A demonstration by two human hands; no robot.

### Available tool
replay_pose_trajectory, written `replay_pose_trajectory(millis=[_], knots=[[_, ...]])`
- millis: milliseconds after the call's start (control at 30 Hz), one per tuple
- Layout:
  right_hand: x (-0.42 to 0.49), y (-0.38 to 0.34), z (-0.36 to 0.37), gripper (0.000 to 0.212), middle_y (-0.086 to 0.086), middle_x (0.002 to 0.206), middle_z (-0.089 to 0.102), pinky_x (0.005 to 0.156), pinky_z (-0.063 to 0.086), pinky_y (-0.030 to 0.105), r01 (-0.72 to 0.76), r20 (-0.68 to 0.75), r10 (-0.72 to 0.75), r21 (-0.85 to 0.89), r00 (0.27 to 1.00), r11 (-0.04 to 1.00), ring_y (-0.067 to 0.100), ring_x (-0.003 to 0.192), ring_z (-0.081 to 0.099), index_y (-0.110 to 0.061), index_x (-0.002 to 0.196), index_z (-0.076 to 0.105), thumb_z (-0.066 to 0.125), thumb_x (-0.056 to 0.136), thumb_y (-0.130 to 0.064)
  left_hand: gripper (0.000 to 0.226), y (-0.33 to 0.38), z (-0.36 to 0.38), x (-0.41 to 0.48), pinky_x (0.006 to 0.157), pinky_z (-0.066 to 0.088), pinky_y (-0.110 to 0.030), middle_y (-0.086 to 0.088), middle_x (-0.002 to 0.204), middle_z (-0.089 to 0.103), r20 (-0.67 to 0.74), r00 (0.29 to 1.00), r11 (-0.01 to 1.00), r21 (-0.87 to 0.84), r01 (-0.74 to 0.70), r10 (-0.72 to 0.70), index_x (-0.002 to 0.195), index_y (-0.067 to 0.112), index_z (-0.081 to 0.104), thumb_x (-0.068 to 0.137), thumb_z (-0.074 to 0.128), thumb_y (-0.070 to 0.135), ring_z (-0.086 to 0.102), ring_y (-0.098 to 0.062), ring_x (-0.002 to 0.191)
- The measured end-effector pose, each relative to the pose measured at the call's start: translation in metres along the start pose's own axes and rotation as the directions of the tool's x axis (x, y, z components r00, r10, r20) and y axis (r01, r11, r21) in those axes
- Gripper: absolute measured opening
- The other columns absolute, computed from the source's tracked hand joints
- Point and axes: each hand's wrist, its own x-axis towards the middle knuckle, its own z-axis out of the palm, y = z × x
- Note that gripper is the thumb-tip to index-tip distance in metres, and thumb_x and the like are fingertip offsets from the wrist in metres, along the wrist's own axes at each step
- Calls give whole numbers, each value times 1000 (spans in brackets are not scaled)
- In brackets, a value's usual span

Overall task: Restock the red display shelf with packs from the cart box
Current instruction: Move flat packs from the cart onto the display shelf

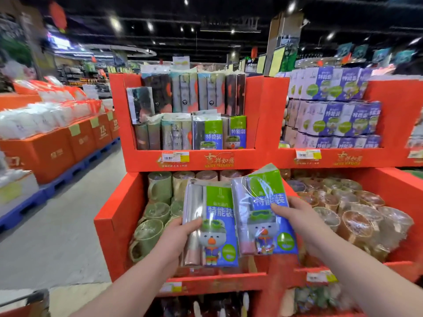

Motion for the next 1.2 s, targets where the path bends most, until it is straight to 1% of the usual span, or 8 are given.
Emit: replay_pose_trajectory(millis=[133,333,533,667,833,967,1100,1200], knots=[[38,-34,5,13,16,90,70,48,54,24,94,-37,-96,-59,995,994,16,58,68,0,101,61,61,88,-2,20,27,2,40,77,57,-51,-20,91,74,50,998,999,-27,-42,43,108,2,63,90,59,8,71,-33,75],[109,-91,22,35,14,99,71,81,56,48,212,-142,-262,-292,955,933,29,86,69,-9,102,63,74,74,-27,27,72,-7,97,86,51,-61,-23,101,71,111,989,993,-73,-91,98,115,2,61,89,58,9,68,-41,92],[165,-143,61,39,16,112,62,85,44,39,177,-249,-394,-602,885,779,33,105,59,-2,111,52,68,83,-24,20,105,-27,147,82,53,-59,-22,97,72,96,983,984,-102,-149,159,107,3,65,89,59,10,69,-36,81],[198,-164,80,40,22,120,57,81,40,38,148,-184,-431,-764,884,628,38,112,55,0,113,45,63,88,-26,27,119,-33,167,86,50,-63,-26,102,70,97,983,982,-126,-143,155,113,0,63,88,58,12,66,-44,96],[236,-169,100,40,24,126,53,86,42,40,106,-134,-405,-849,904,517,40,116,54,0,117,37,59,91,-21,28,130,-36,184,79,55,-58,-25,102,71,78,979,976,-128,-175,186,114,-2,62,89,59,12,68,-41,90],[261,-158,104,39,26,126,53,86,42,40,50,-161,-302,-809,940,586,40,115,54,4,122,34,53,89,-5,27,134,-39,193,65,59,-43,-21,98,72,41,977,971,-132,-201,208,112,0,62,89,59,12,71,-35,81],[279,-149,97,68,24,128,51,89,45,40,11,-200,-191,-662,961,749,37,116,54,1,134,25,68,83,-7,29,137,-34,200,78,57,-49,-20,99,73,5,977,970,-126,-209,211,113,0,61,87,62,14,69,-37,90],[287,-152,96,95,22,139,41,99,41,42,79,-138,-250,-713,958,697,38,124,49,-10,147,11,76,78,-14,30,138,-25,205,89,50,-60,-20,101,72,-6,978,970,-126,-206,207,113,1,62,87,63,15,67,-40,96]])
